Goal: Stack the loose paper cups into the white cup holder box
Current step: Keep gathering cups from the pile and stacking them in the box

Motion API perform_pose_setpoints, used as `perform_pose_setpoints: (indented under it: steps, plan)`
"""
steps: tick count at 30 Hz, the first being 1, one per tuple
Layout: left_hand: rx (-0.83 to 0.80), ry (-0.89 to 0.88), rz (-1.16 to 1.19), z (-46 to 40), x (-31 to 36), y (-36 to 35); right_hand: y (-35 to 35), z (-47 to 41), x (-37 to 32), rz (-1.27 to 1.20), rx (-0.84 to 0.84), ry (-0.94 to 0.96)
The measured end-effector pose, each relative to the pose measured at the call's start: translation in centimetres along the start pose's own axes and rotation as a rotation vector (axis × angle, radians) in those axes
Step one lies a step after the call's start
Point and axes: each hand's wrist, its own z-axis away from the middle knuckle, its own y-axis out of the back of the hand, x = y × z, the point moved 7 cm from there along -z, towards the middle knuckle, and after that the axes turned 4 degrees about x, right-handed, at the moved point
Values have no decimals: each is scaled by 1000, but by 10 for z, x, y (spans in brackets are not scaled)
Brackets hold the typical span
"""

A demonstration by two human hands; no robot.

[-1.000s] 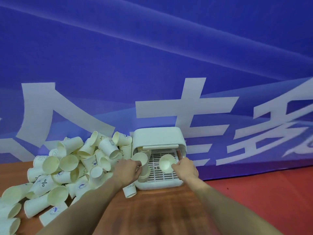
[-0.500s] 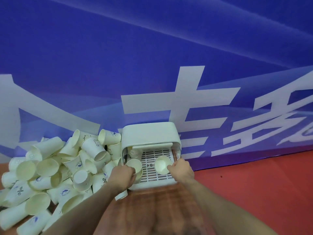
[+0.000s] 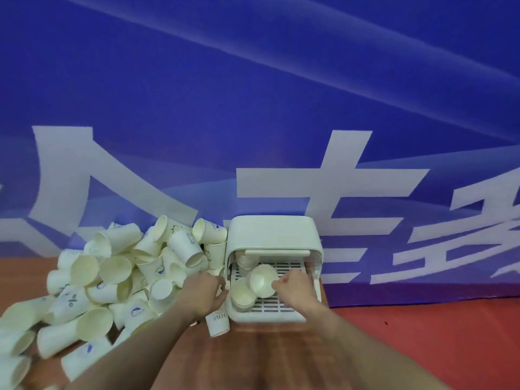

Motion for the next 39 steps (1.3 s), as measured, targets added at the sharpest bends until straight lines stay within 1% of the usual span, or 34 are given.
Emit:
perform_pose_setpoints:
  steps: [4, 13, 19, 24, 28, 32, 39]
  plan:
    - [-6, 76, -11, 19, -27, -3, -16, 0, -14, 31, -45, 52]
    - [11, 159, 3, 42, -84, 2, -53, -8, -24, 141, -133, -13]
    - [-7, 144, -25, 42, -98, -3, -73, -18, -25, 175, -179, -64]
    - [1, 142, -23, 40, -103, -3, -67, -13, -21, 249, -148, -77]
    - [29, 149, -7, 44, -106, 4, -58, -5, -33, 319, -121, -14]
    - [96, 177, -36, 50, -111, 23, -56, 5, -65, 351, -105, 116]
    - [146, 327, -3, 79, -154, 52, -73, 34, -147, 357, -95, 350]
